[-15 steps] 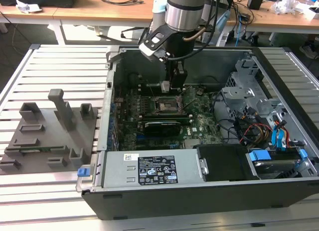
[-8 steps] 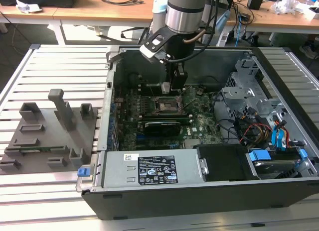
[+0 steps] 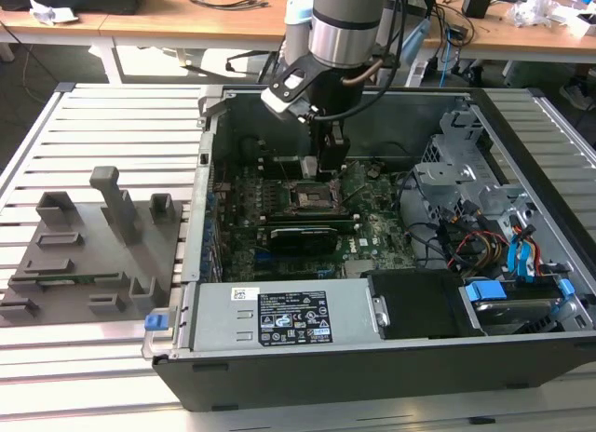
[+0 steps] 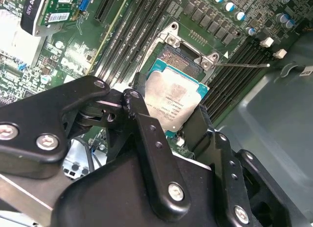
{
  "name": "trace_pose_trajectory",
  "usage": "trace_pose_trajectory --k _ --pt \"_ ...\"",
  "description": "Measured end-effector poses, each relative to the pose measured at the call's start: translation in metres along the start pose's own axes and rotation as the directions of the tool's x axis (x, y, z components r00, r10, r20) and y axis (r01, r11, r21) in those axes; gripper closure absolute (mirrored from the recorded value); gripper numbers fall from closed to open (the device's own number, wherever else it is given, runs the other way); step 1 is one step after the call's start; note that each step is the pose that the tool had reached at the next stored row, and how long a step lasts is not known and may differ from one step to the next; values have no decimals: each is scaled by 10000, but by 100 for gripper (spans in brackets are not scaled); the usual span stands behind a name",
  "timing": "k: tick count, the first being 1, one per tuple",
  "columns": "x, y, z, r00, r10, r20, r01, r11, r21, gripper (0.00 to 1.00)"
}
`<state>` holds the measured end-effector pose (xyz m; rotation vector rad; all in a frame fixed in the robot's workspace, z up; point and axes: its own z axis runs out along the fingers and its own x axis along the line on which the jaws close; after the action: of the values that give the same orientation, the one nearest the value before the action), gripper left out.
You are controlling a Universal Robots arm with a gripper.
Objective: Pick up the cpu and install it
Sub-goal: 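Place the cpu into insertion slot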
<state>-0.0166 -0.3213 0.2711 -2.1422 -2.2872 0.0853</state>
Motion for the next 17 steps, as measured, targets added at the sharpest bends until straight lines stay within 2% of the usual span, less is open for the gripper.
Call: trace_pose_trajectory --k 17 --pt "3 4 86 10000 0 0 0 10000 0 45"
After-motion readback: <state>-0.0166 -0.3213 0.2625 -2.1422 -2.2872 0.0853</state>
